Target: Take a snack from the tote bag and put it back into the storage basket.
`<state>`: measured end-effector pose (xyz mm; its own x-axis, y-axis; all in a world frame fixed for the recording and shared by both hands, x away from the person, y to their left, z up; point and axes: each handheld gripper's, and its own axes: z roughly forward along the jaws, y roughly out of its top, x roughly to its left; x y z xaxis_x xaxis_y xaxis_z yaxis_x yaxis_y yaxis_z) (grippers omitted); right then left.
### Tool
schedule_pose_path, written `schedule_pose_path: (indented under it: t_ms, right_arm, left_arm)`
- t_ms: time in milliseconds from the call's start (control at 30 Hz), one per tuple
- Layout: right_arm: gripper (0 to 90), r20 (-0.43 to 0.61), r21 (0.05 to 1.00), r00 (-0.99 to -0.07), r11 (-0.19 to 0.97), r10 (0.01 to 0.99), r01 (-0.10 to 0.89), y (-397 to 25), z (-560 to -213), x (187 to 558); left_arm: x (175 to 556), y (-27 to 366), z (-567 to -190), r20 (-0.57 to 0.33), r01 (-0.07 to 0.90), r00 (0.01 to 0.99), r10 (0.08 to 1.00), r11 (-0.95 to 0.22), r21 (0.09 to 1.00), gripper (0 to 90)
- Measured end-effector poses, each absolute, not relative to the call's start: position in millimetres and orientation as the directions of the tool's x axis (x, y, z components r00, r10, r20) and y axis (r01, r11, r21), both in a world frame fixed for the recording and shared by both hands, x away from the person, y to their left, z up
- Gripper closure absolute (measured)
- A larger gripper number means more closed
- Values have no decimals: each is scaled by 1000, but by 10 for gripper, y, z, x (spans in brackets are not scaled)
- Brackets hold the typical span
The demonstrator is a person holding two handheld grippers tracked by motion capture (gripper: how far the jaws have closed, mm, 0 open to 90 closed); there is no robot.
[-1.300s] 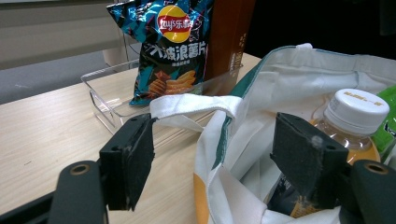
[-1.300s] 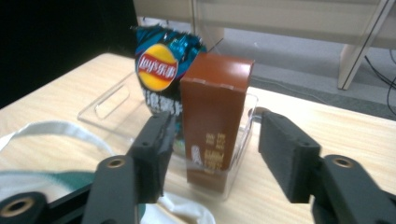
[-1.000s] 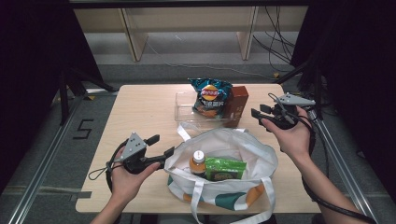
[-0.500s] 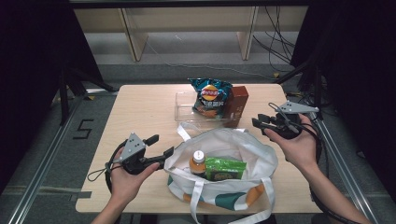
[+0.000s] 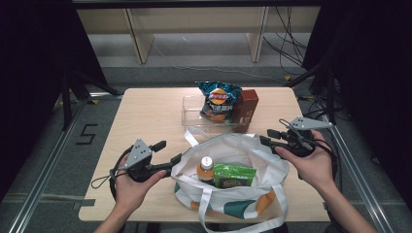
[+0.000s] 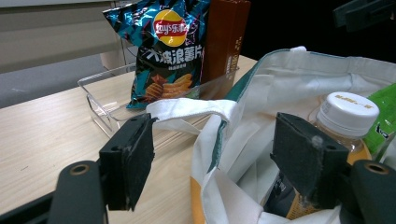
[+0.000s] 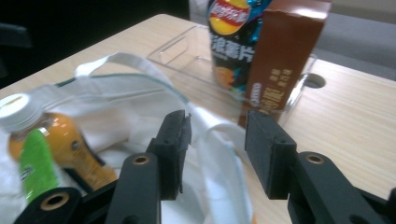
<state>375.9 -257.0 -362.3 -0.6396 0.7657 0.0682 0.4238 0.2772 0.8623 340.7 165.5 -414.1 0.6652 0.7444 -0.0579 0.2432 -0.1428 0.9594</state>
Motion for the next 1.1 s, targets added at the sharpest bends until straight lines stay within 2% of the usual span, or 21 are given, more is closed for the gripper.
schedule_pose_path:
  t_ms: [33,67,100,133,233,367,467,533,767,833,867,900,933,967,1100]
  right_arm:
    - [585,62,866,-653,284,755,411,-2569,-3630,3758]
    - [584,97,856,-641,265,761,443,-2552,-3620,3715]
    - [582,50,860,-670,310,741,406,-2581,-3625,3722]
    - [581,89,863,-653,269,752,427,-2542,-3630,3699]
    - [572,99,849,-679,295,727,439,-2510,-3629,3655]
    - [566,63,853,-712,333,699,402,-2494,-3651,3635]
    - [555,122,848,-703,295,700,441,-2429,-3658,3590]
    - [547,99,850,-727,322,679,416,-2444,-3660,3590]
    - [520,119,844,-740,324,662,426,-2417,-3691,3538]
    - [509,108,856,-761,329,640,399,-2420,-3711,3543]
    - [505,131,843,-767,336,628,419,-2422,-3715,3524]
    - [501,105,849,-785,356,611,390,-2442,-3726,3530]
    - [496,134,838,-780,349,611,418,-2434,-3730,3504]
    - [493,113,844,-798,367,593,392,-2445,-3745,3514]
    - [487,155,828,-796,363,586,428,-2449,-3769,3455]
  left_arm:
    - [3408,1661,-4139,-60,244,665,745,-140,960,290]
    - [3413,1669,-4140,-63,246,663,746,-137,960,290]
    - [3413,1673,-4142,-67,248,662,747,-133,960,290]
    - [3414,1678,-4145,-69,248,662,747,-131,960,290]
    - [3411,1698,-4153,-66,247,663,746,-135,960,290]
    - [3405,1706,-4147,-67,245,658,750,-130,961,290]
    - [3401,1688,-4138,-60,243,661,748,-138,960,290]
    - [3398,1677,-4133,-57,239,664,746,-139,961,290]
    - [3414,1695,-4141,-62,243,660,749,-134,961,290]
    - [3417,1695,-4146,-59,246,658,750,-140,959,290]
    - [3419,1691,-4141,-57,244,656,753,-140,960,290]
    - [3421,1687,-4136,-56,243,655,754,-139,960,290]
    - [3427,1679,-4133,-58,237,658,751,-134,962,290]
    - [3426,1670,-4129,-57,236,659,750,-135,962,290]
    - [3426,1637,-4135,-53,236,666,744,-143,961,290]
